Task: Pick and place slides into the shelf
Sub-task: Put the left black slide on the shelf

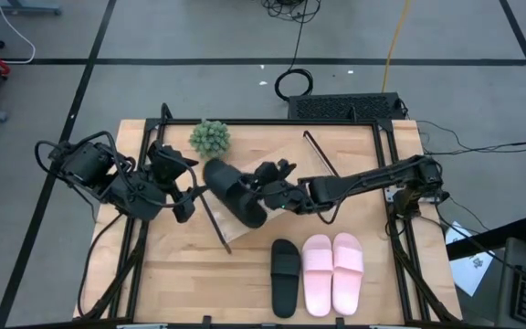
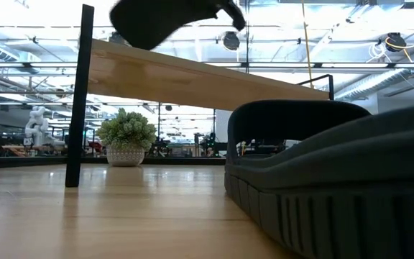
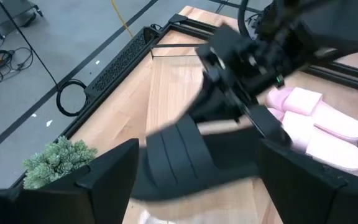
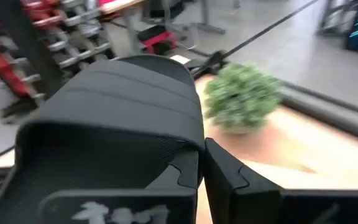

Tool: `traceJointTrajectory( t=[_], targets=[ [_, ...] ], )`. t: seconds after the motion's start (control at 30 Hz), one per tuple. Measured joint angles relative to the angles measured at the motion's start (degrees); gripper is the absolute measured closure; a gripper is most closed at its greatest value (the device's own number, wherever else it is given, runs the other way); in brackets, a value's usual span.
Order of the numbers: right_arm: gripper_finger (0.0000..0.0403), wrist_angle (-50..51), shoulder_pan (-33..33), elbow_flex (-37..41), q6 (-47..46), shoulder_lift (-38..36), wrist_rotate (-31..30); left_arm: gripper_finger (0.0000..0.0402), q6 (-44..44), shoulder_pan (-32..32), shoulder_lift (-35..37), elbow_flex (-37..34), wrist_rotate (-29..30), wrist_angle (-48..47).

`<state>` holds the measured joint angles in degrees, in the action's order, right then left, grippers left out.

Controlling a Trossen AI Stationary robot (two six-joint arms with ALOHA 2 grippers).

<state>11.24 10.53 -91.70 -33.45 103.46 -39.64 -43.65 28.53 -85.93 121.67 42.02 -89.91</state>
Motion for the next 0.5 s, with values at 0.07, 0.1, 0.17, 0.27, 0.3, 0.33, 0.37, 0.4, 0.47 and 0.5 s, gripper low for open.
traceJointTrajectory(
  t=[0.07,0.1,0.17,0.27,0.3,0.33,0.37,0.4,0.47,0.5],
  targets=[
    [0.0403,-3.0,0.4,-0.4,0.0,1.6,1.4,0.0087,0.4,0.0,0.0,0.0,0.0,0.0],
    [0.0403,-2.8,0.6,-0.9,0.0,2.3,2.0,0.0086,0.5,0.0,0.0,0.0,0.0,0.0],
    [0.0403,-0.7,0.7,-2.3,-0.4,3.7,2.1,0.0087,0.5,0.0,0.0,0.0,-0.2,0.0],
    [0.0403,3.3,0.6,-4.9,-0.4,5.4,-0.4,0.0087,0.6,0.0,0.0,0.0,-0.4,0.0],
    [0.0403,4.4,0.6,-6.1,-0.2,5.9,-1.5,0.0087,0.9,0.0,0.0,0.0,-0.4,0.0],
    [0.0403,4.8,0.6,-6.9,-0.1,6.2,-2.4,0.0087,1.3,0.0,0.0,0.0,-0.4,0.0],
    [0.0403,5.5,0.6,-7.4,-0.1,6.3,-3.1,0.0087,1.6,0.0,0.0,0.0,-0.4,0.0],
    [0.0403,5.8,0.6,-7.6,-0.1,6.4,-3.9,0.0086,1.7,0.0,0.0,0.0,-0.5,0.0],
    [0.0403,5.5,0.4,-8.1,-0.5,6.9,-4.1,0.0085,2.0,0.0,0.0,0.0,-0.4,0.0],
    [0.0403,5.6,0.4,-8.1,-0.5,7.0,-4.1,0.0085,2.2,0.0,0.0,0.0,-0.4,0.0]
  ],
)
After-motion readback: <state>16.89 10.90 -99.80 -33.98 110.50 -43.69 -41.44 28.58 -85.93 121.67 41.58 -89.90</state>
